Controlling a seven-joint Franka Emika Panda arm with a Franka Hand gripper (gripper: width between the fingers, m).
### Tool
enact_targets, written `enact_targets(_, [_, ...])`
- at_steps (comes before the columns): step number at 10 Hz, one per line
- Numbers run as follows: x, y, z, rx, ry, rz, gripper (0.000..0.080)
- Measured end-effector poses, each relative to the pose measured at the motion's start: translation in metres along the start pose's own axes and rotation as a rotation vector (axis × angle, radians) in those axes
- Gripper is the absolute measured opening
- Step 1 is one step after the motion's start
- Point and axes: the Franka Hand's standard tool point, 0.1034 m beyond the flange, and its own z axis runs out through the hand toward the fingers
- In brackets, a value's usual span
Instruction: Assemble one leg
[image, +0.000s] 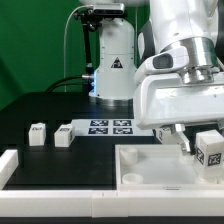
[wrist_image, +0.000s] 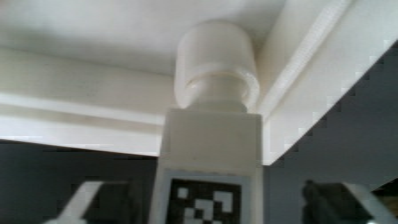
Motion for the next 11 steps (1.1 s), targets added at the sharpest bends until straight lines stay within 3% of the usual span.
enact_targets(3, [0.000, 0.000, 0.000, 0.000, -0.002, 0.000, 0.0634])
enact_targets(7, [0.021, -0.001, -0.022, 0.001, -0.006, -0.003, 0.0649])
enact_targets(11, [0.015, -0.003, -0.018, 0.016, -0.087, -0.004, 0.0649])
